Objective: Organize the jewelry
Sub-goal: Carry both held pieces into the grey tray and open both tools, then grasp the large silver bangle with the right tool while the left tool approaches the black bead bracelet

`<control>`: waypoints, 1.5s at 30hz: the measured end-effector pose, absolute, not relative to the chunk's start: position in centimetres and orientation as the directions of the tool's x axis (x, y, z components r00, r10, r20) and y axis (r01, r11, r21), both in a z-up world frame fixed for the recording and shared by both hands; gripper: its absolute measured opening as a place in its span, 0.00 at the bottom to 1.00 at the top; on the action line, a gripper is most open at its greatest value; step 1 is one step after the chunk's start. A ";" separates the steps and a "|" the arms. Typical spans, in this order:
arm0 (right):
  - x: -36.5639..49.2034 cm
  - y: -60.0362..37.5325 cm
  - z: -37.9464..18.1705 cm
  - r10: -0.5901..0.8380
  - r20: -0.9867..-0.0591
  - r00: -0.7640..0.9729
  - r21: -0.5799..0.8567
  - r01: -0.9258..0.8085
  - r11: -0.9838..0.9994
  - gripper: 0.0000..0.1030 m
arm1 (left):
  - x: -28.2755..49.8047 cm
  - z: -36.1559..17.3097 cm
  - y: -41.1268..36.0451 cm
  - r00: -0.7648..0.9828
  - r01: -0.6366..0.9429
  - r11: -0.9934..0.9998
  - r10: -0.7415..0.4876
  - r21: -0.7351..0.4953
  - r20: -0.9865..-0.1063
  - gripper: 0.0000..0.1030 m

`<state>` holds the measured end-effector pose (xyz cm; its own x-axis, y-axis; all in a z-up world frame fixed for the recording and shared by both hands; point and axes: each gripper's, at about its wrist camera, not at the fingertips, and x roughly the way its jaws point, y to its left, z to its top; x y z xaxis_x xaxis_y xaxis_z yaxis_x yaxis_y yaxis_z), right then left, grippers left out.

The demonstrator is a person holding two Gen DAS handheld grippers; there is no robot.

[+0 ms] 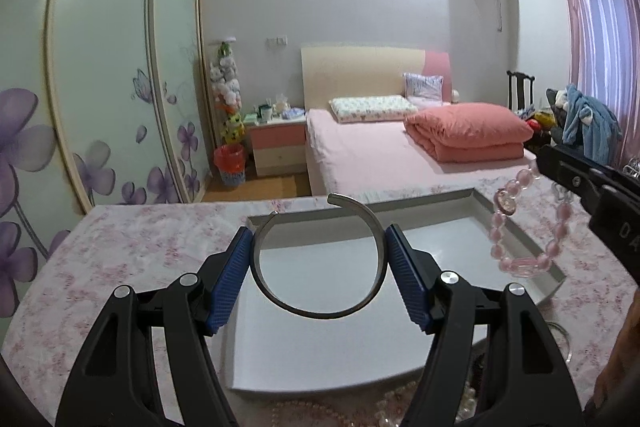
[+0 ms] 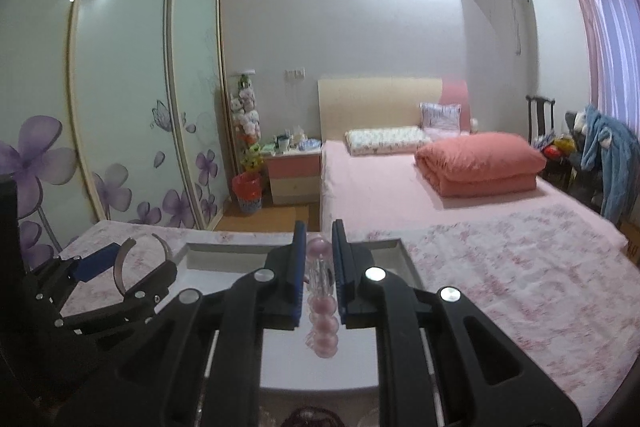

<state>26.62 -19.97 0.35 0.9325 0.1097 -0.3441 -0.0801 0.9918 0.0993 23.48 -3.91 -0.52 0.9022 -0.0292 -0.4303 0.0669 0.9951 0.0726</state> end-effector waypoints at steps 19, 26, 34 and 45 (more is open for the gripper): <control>31.7 -20.9 -4.7 0.163 -0.540 0.826 0.213 -0.054 0.976 0.32 | 27.6 -4.0 -4.2 0.818 0.099 0.994 -0.052 0.052 -0.573 0.72; 30.1 -22.4 -2.7 0.155 -0.496 0.854 0.232 -0.041 0.972 0.33 | 26.9 -2.5 -2.6 0.842 0.053 0.997 -0.014 0.057 -0.540 0.74; 26.7 -23.9 -1.1 0.124 -0.485 0.866 0.199 -0.029 0.980 0.33 | 23.0 -0.1 -0.3 0.872 0.013 0.997 0.023 0.071 -0.490 0.74; 21.6 -26.2 -4.7 0.080 -0.651 0.755 0.093 -0.025 0.995 0.48 | 16.1 -0.7 4.1 0.844 -0.027 0.999 0.039 0.031 -0.535 0.86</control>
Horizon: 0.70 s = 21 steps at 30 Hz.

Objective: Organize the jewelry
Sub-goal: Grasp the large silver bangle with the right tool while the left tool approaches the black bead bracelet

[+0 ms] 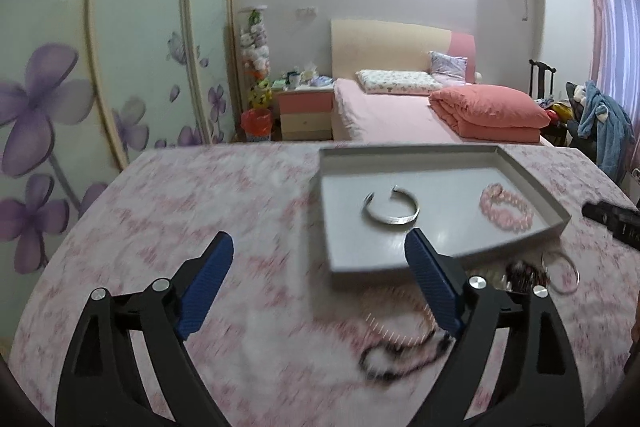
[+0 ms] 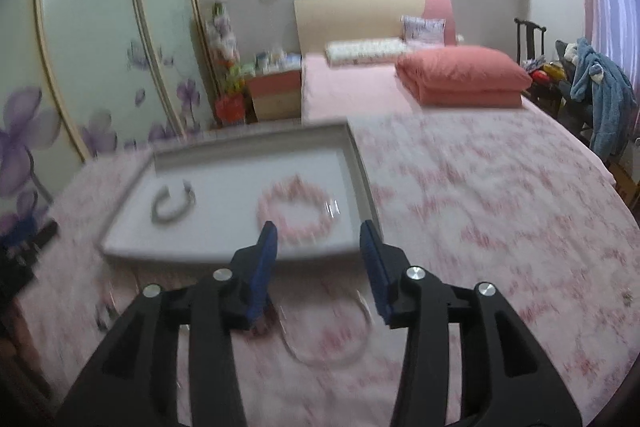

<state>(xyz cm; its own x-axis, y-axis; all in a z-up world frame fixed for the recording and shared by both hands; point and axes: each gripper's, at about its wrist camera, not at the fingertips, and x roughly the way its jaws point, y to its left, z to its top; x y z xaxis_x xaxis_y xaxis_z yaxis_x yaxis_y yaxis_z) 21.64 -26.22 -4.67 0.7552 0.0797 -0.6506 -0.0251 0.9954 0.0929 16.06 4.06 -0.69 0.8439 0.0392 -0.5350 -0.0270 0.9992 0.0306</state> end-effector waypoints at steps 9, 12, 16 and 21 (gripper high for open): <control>20.2 -25.8 -9.8 0.057 -0.789 0.612 0.033 -0.049 0.998 0.68 | 13.9 -2.9 5.5 0.790 -0.028 0.999 0.032 0.017 -0.612 0.86; 20.5 -25.1 -10.8 0.029 -0.803 0.596 -0.005 -0.055 0.998 0.75 | 13.3 -3.3 5.1 0.780 -0.005 1.000 0.015 0.018 -0.626 0.86; 21.1 -24.7 -10.9 0.031 -0.801 0.597 -0.004 -0.058 0.998 0.78 | 13.0 -3.6 4.5 0.771 0.014 1.000 0.001 0.018 -0.637 0.86; 22.7 -24.5 -10.9 0.031 -0.799 0.601 0.004 -0.045 0.999 0.78 | 13.0 -4.0 4.0 0.762 0.029 1.000 -0.016 0.010 -0.648 0.86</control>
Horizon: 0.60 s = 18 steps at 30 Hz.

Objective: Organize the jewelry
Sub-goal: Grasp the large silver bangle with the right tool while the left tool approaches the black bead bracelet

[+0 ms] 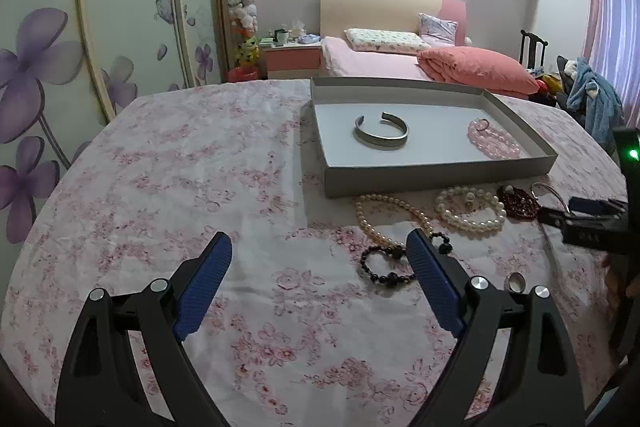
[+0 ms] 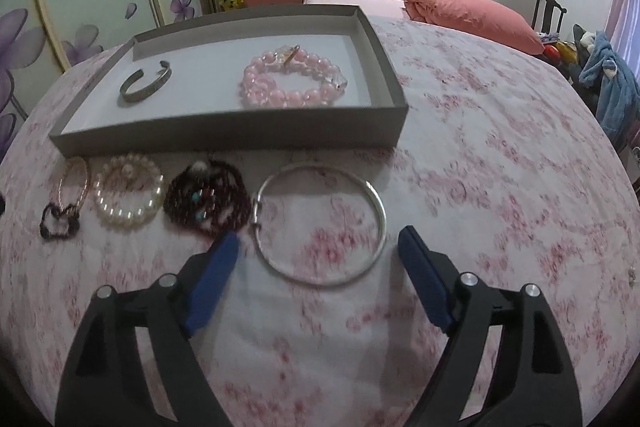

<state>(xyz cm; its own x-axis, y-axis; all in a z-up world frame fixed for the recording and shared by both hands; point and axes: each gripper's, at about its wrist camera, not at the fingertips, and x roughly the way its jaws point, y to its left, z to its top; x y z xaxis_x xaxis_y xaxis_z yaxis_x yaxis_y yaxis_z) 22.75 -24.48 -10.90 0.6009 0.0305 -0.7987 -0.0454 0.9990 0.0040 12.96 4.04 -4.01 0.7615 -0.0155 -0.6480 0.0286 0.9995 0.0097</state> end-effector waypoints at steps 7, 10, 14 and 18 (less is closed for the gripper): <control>23.2 -24.8 -10.7 0.024 -0.790 0.612 -0.004 -0.044 0.999 0.67 | 12.8 -4.4 3.4 0.750 0.060 0.998 -0.045 0.000 -0.660 0.86; 22.7 -25.0 -10.6 0.023 -0.789 0.614 -0.003 -0.041 0.999 0.67 | 12.9 -4.6 2.9 0.739 0.074 0.997 -0.060 -0.008 -0.671 0.83; 22.4 -25.1 -10.6 0.025 -0.788 0.615 0.002 -0.039 0.999 0.68 | 13.4 -5.4 2.0 0.714 0.085 0.996 -0.065 -0.005 -0.697 0.72; 22.5 -25.1 -10.6 0.026 -0.788 0.615 0.003 -0.039 0.999 0.68 | 14.3 -6.2 1.2 0.685 0.083 0.997 -0.056 0.002 -0.727 0.63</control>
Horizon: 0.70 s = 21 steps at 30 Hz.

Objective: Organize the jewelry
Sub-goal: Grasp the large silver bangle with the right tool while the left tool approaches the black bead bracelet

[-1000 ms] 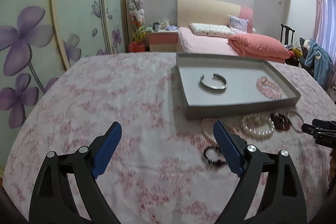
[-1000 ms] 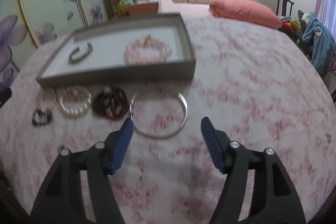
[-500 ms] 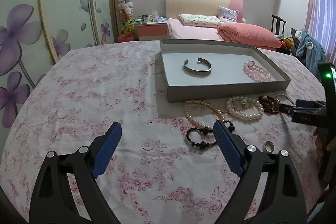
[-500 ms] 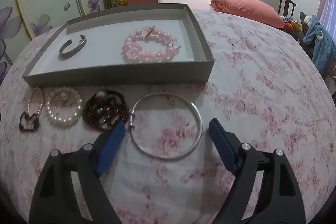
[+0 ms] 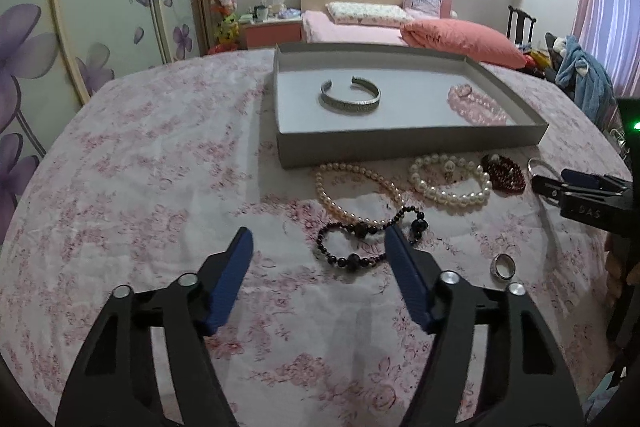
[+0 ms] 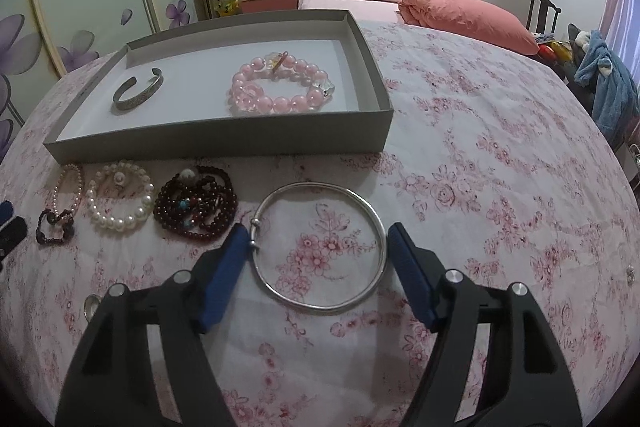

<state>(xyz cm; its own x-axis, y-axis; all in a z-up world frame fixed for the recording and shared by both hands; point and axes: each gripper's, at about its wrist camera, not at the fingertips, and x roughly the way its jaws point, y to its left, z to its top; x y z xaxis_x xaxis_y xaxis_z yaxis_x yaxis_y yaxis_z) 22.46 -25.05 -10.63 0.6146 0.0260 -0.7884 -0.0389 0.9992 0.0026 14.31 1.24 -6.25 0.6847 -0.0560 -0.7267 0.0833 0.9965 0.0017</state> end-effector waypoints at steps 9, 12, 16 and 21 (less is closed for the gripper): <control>22.4 -25.0 -10.6 0.026 -0.788 0.615 0.002 -0.039 0.999 0.68 | 15.0 -7.7 0.7 0.630 0.105 0.993 -0.031 0.046 -0.776 0.35; 22.4 -25.1 -10.6 0.026 -0.788 0.615 0.002 -0.039 0.999 0.68 | 14.5 -7.6 1.7 0.633 0.099 0.992 -0.008 0.071 -0.774 0.35; 22.4 -25.1 -10.6 0.026 -0.789 0.614 0.003 -0.039 0.999 0.68 | 14.4 -7.4 2.6 0.628 0.096 0.993 -0.012 0.062 -0.778 0.35; 22.4 -25.1 -10.6 0.027 -0.789 0.614 0.003 -0.039 0.999 0.68 | 14.2 -7.4 2.1 0.631 0.119 0.991 -0.027 0.062 -0.775 0.35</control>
